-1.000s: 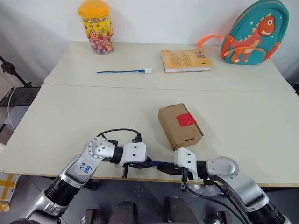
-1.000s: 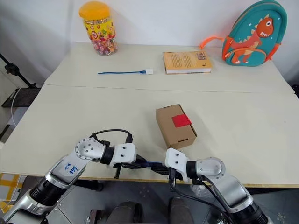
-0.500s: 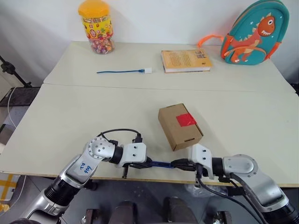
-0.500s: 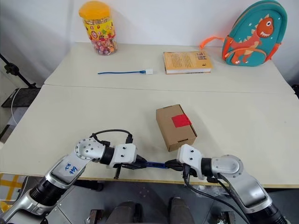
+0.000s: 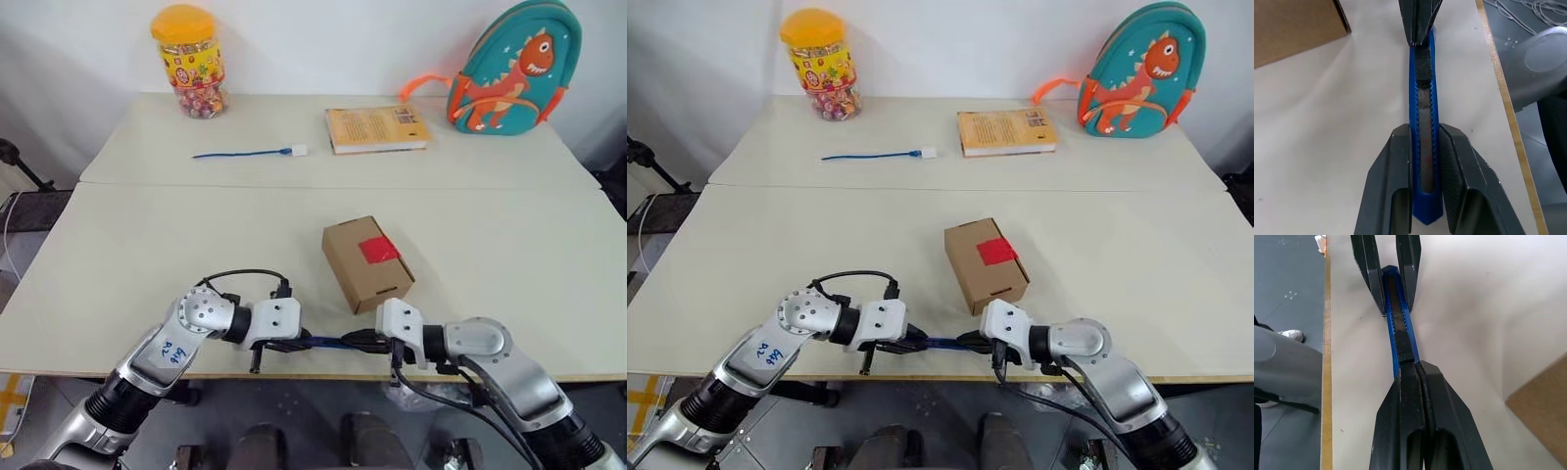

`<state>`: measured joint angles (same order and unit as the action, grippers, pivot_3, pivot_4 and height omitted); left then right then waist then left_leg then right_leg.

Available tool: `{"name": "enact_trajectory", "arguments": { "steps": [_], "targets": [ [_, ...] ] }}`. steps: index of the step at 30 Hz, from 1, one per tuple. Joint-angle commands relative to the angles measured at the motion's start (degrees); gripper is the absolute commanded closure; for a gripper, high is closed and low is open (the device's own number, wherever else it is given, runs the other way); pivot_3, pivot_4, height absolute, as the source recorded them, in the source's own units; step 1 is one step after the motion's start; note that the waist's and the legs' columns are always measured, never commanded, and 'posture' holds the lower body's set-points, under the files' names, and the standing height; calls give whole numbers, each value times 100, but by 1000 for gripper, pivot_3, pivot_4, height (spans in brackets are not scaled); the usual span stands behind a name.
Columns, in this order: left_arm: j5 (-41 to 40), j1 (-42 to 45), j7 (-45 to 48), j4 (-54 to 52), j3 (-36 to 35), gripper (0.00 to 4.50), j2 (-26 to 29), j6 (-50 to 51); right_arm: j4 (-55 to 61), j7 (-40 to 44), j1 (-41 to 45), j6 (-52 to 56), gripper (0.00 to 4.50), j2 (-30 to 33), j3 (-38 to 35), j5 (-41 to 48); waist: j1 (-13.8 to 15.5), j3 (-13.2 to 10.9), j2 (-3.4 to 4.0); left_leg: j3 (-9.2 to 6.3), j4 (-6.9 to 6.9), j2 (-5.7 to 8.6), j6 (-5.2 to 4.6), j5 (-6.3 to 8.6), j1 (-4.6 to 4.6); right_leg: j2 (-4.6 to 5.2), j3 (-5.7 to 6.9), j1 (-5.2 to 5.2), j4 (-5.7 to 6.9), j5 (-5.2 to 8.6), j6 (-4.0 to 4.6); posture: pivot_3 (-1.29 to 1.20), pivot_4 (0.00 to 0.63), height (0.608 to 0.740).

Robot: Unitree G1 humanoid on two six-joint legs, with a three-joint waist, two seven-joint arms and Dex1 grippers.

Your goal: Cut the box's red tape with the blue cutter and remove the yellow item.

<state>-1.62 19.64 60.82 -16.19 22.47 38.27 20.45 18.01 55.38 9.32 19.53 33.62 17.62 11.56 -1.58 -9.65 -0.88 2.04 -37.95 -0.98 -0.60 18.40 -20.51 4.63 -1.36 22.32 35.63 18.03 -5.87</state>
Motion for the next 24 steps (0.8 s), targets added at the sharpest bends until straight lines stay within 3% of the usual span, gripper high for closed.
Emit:
{"name": "enact_trajectory", "arguments": {
  "steps": [1, 10, 15, 18, 20, 24],
  "targets": [
    [104, -99, 7, -131, 281, 4071, -85, 17, 9, -153, 99, 116, 4468, -144, 178, -120, 9, -2, 6, 2, 0, 2, 0, 0, -4, 3, -2, 5, 1, 0, 0, 0, 150, 740],
    [119, -72, -13, -82, 297, 4071, -140, -8, 371, -99, 11, 204, 4468, -95, -68, 217, 20, 0, 2, 0, 7, 6, 3, 10, -16, 11, 0, 13, -11, 0, 0, 0, 150, 740],
    [-40, -256, -203, 11, -48, 4071, -228, -520, 1282, 89, -576, 881, 4468, 13, -1264, 2020, 72, -4, 9, -4, 7, 8, 0, 12, -61, 14, 6, 43, -22, -1, -2, 0, 150, 740],
    [-374, -564, -260, 84, -602, 4071, -250, -1649, 1799, -136, -999, 1883, 3944, 391, -2197, 3377, 91, -11, 20, -9, 7, 6, -2, 22, -69, 15, 15, 48, -23, -1, -3, 0, 150, 740],
    [-558, -731, -223, 126, -907, 4071, -226, -2326, 2004, -341, -1305, 2574, 3293, 809, -2686, 4168, 105, -12, 21, -13, 12, 3, -1, 25, -75, 17, 25, 48, -44, -1, -3, 0, 150, 740],
    [-809, -852, -179, 111, -1242, 4071, -225, -3032, 2035, -1808, -1756, 3882, 2053, 1406, -3450, 6022, 135, -17, 29, -12, 37, 3, 2, 22, -73, 24, 31, 46, -67, -1, -2, 0, 150, 740]
  ]
}}
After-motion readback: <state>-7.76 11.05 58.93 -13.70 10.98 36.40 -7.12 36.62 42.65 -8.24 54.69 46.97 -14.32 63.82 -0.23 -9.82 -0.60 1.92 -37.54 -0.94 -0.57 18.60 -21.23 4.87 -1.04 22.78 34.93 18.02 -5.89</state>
